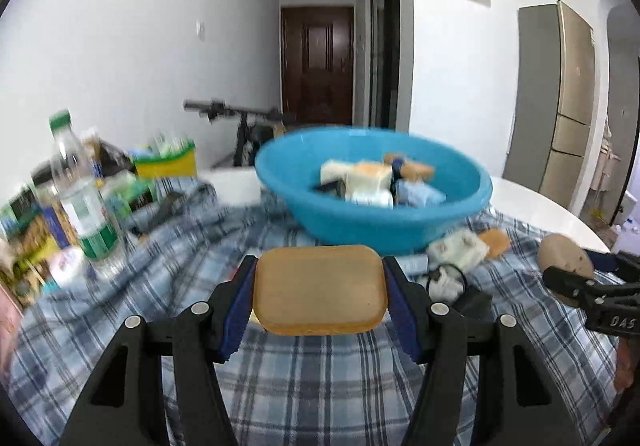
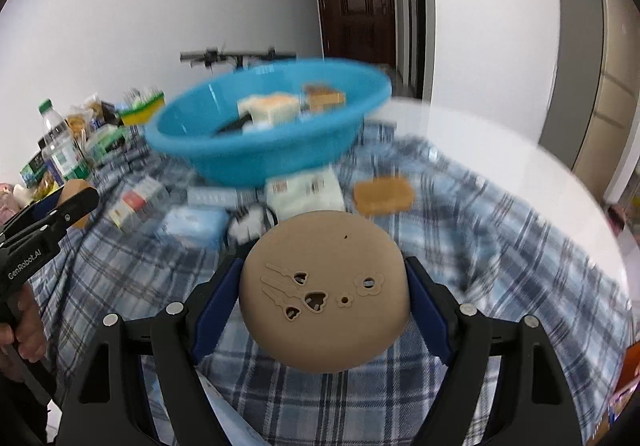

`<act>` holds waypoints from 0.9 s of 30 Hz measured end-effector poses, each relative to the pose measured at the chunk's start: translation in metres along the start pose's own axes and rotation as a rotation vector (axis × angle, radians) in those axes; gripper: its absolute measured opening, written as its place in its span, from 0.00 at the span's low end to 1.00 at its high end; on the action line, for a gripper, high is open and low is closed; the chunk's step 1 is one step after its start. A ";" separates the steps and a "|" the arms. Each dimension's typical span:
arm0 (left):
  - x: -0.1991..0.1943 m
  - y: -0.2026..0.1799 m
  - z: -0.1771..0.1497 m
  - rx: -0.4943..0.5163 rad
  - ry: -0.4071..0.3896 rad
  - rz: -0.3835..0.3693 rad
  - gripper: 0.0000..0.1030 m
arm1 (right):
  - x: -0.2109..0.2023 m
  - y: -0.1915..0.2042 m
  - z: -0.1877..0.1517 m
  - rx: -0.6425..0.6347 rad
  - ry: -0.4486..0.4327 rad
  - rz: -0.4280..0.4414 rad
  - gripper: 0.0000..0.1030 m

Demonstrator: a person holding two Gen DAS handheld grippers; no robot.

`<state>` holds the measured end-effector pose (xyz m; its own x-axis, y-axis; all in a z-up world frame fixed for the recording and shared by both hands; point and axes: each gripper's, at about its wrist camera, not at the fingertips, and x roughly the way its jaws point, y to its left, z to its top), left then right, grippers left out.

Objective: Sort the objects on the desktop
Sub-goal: 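Lift the orange pad and wooden disc up off the shirt with both grippers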

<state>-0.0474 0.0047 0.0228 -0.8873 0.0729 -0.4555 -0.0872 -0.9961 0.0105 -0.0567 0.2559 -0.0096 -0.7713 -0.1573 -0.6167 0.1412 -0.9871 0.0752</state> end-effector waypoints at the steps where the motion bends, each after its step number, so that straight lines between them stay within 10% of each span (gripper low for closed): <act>1: -0.004 -0.001 0.003 0.005 -0.021 0.005 0.61 | -0.005 0.001 0.003 -0.005 -0.027 -0.002 0.77; 10: -0.045 -0.011 0.031 0.031 -0.175 0.023 0.61 | -0.058 0.013 0.030 -0.040 -0.303 -0.023 0.78; 27: -0.118 -0.015 0.048 -0.015 -0.316 -0.016 0.61 | -0.114 0.035 0.041 -0.085 -0.501 -0.045 0.78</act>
<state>0.0365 0.0134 0.1189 -0.9828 0.0983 -0.1561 -0.0981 -0.9951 -0.0089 0.0112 0.2376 0.0958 -0.9777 -0.1299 -0.1652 0.1350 -0.9906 -0.0202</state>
